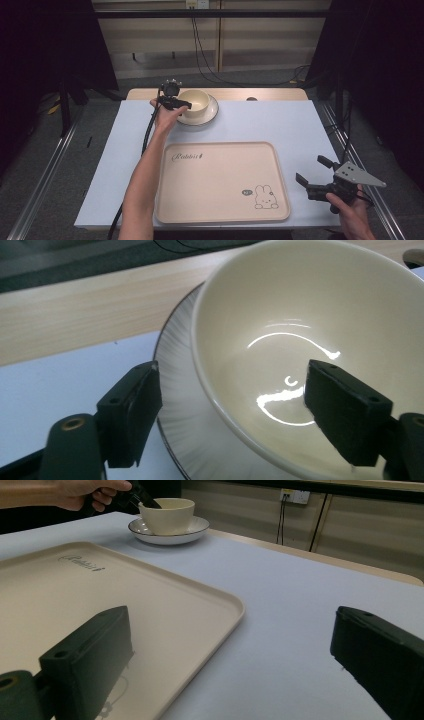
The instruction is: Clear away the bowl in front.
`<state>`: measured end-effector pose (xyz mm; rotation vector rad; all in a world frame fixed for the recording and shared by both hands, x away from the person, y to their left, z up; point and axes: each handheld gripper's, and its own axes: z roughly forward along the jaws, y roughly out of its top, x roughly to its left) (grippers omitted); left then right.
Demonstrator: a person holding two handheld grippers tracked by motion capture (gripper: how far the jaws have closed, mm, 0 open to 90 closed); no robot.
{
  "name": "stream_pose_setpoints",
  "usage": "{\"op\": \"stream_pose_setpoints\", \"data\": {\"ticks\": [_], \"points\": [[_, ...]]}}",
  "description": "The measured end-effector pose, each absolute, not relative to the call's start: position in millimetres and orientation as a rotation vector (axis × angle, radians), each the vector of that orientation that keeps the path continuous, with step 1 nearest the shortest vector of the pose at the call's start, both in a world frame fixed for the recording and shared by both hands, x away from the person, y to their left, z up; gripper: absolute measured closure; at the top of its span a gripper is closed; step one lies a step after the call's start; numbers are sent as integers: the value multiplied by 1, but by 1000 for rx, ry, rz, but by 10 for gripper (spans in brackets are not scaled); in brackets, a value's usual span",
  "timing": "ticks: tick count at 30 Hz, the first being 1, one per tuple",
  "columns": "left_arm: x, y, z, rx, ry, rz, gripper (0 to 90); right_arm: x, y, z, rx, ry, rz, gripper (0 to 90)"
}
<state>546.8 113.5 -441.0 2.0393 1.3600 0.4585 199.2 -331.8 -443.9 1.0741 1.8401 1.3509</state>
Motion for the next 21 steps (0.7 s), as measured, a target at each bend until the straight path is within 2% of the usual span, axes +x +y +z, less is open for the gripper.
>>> {"op": "stream_pose_setpoints", "data": {"ticks": [3, 8, 10, 11, 13, 14, 21], "points": [[548, 112, -443, 2073, 1363, 443, 259, 199, -331, -444, 1076, 1830, 1344, 30], [553, 106, -449, 2097, 1404, 419, 358, 199, -331, -444, 1076, 1830, 1343, 31], [554, 107, -449, 2077, 1410, 398, 366, 199, -331, -444, 1077, 1830, 1344, 31], [555, 108, -450, 2081, 1420, 378, 407, 199, -331, -444, 1076, 1830, 1345, 31], [556, 109, -450, 2078, 1426, 369, 427, 200, -331, -444, 1070, 1831, 1342, 31], [557, 108, -450, 2076, 1427, 342, 484, 200, -331, -445, 1071, 1833, 1341, 31], [560, 110, -452, 2079, 1484, 280, 588, 200, -331, -444, 1070, 1834, 1342, 31]]}}
